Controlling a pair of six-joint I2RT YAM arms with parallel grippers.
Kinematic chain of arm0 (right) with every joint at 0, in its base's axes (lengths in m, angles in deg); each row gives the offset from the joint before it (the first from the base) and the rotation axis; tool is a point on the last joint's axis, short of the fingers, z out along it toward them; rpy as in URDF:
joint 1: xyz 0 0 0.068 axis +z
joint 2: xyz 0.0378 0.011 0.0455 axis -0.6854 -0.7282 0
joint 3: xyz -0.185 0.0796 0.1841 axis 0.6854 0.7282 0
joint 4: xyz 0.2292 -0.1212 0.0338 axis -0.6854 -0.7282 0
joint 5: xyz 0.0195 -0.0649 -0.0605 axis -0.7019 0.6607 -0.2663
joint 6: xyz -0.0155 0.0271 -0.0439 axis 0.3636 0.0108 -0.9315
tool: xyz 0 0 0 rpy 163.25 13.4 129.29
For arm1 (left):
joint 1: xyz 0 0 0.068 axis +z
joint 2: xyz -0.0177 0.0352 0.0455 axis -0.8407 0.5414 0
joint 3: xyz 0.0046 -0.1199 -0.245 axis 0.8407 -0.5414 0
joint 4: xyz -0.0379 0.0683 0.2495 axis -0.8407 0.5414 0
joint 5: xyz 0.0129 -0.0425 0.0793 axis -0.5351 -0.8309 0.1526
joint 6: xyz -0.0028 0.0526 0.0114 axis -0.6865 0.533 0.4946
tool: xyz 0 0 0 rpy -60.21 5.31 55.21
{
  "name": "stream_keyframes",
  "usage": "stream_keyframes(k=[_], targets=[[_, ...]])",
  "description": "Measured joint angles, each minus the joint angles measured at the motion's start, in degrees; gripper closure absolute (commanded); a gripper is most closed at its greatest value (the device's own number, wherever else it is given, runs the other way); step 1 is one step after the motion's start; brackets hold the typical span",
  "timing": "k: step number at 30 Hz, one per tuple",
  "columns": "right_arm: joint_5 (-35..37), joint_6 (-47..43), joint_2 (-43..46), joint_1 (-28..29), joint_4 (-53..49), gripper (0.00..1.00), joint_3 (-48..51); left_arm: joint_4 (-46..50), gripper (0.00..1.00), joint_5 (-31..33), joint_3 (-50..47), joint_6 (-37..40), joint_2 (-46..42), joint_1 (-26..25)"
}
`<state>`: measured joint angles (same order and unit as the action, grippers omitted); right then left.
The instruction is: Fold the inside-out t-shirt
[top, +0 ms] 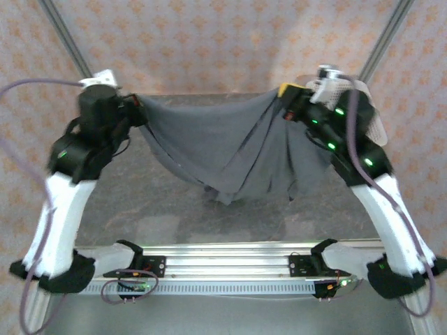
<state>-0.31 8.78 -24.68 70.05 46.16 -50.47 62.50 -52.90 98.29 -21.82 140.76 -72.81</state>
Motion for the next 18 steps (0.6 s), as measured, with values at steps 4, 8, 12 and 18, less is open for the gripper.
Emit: stream_keyframes(k=[4, 8, 12, 18], targets=[[0.94, 0.26, -13.81, 0.00, 0.02, 1.00, 4.55, -6.88, 0.87, -6.67, -10.36, -2.80, 14.47, 6.51], [0.48, 0.44, -28.70, -0.11, -1.11, 0.97, 6.19, -8.72, 0.72, -11.93, -13.70, -4.55, 25.79, 11.43], [0.68, 1.07, -36.83, -0.22, -3.23, 0.65, 4.68, -9.84, 0.57, -17.75, -15.04, -5.49, 24.76, 15.02], [9.09, 2.67, -30.67, -1.33, -3.58, 0.40, 7.54, -12.57, 0.56, -25.97, -27.17, -12.13, 3.43, 7.58]])
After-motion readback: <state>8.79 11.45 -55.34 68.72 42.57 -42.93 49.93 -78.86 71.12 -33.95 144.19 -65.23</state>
